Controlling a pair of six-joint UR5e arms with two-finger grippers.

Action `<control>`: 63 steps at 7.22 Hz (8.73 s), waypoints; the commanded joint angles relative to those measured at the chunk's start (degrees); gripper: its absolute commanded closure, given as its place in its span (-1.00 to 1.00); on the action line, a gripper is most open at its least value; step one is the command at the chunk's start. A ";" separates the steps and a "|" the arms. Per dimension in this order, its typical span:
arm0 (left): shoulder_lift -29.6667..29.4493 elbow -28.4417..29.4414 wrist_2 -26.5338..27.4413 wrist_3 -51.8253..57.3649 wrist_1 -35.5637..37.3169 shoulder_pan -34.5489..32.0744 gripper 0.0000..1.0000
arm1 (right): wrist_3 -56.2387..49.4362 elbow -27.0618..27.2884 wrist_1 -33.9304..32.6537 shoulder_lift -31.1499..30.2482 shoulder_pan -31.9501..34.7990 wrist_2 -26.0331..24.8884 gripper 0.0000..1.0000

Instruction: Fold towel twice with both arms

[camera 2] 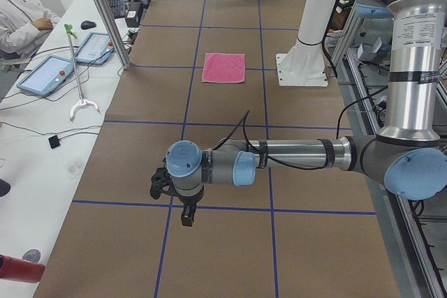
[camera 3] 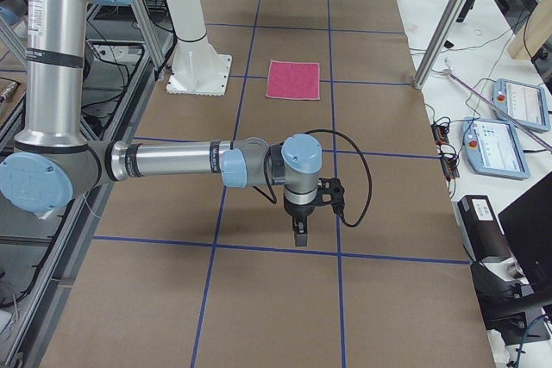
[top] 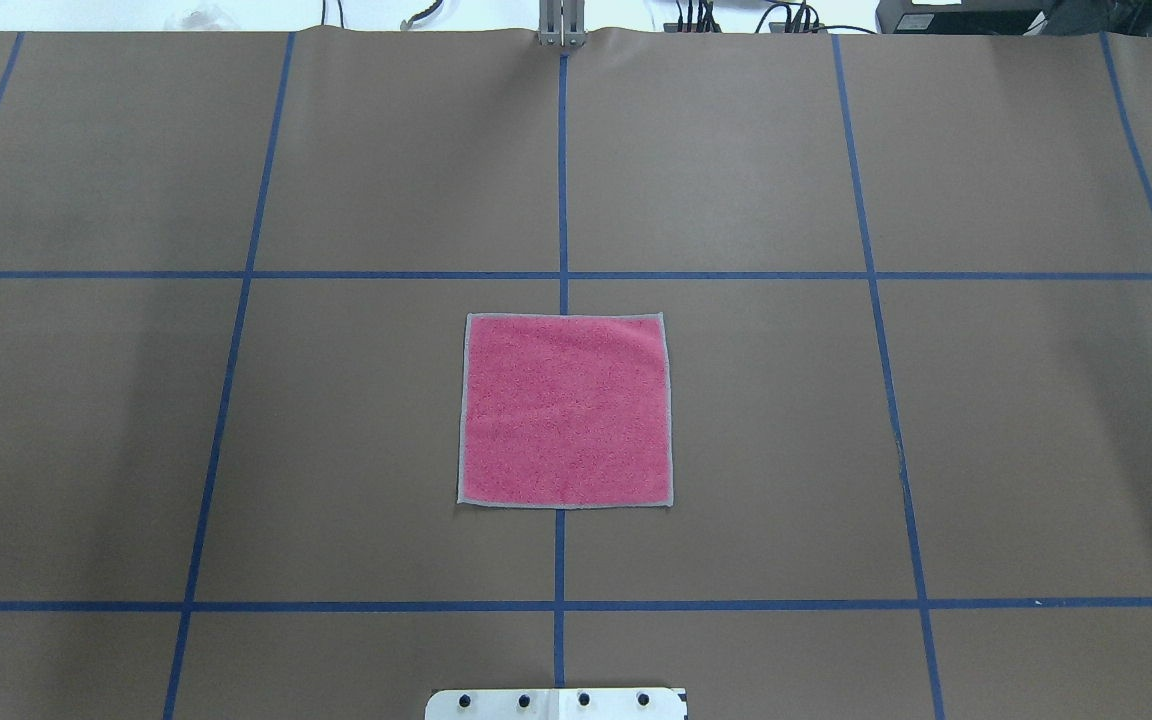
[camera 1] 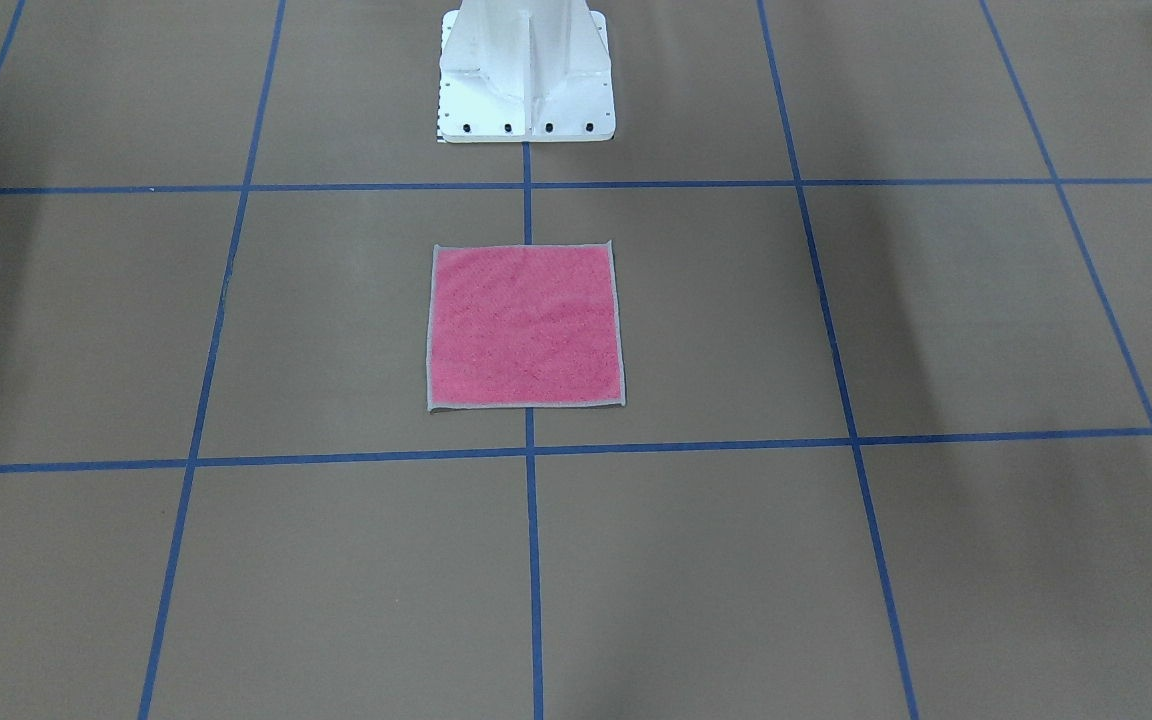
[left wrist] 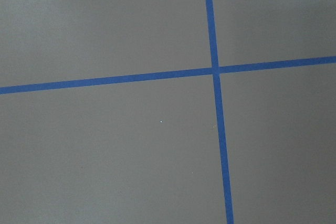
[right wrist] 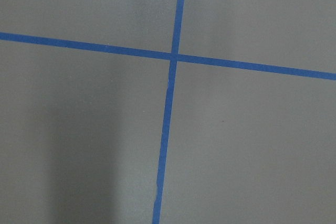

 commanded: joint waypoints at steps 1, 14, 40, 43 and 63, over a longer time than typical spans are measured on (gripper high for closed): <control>-0.02 -0.19 -0.19 0.00 -0.09 0.10 -1.00 | 0.07 0.00 0.00 0.00 0.00 0.00 -1.00; -2.31 -0.82 -0.55 -6.85 -32.09 1.49 -1.00 | 6.55 1.14 18.02 1.75 -0.43 0.26 -1.00; -21.29 -12.41 45.86 -113.21 -34.28 75.42 -0.52 | 116.88 17.58 34.81 11.25 -70.40 -56.16 -0.98; -21.73 -11.53 45.86 -113.20 -34.28 76.65 0.00 | 116.79 17.58 34.81 11.60 -70.49 -56.34 -0.98; -21.03 -11.53 46.47 -112.50 -34.28 77.36 1.00 | 126.29 4.84 21.97 25.31 -79.63 -63.28 -0.58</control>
